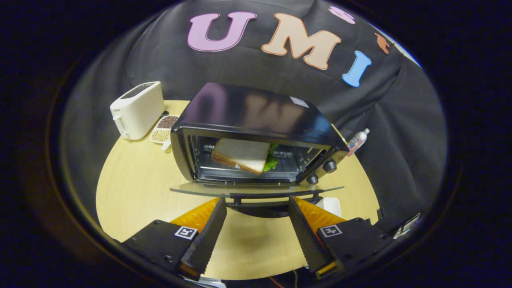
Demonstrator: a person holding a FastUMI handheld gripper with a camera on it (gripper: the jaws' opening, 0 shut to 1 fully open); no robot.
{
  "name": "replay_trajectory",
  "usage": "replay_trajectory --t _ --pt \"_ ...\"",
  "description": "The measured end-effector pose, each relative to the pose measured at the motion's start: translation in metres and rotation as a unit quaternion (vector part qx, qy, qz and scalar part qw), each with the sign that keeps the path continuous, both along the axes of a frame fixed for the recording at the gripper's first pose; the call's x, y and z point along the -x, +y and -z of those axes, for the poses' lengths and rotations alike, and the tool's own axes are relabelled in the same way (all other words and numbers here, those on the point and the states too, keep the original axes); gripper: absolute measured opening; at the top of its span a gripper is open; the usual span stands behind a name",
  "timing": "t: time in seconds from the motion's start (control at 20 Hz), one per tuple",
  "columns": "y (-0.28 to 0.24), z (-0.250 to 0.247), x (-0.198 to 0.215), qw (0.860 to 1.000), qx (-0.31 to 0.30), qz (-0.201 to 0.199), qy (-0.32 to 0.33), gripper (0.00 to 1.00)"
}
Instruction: Open the toaster oven, put the food inside, and close the toaster oven door.
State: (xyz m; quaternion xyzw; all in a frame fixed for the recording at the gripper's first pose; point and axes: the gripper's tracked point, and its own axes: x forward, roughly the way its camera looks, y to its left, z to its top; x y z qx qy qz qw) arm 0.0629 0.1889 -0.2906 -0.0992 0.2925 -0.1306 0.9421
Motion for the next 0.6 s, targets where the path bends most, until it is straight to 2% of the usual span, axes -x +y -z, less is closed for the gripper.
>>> replay_trajectory --t 0.6 --pt "0.002 -0.036 -0.068 0.995 0.016 -0.031 -0.094 0.95"
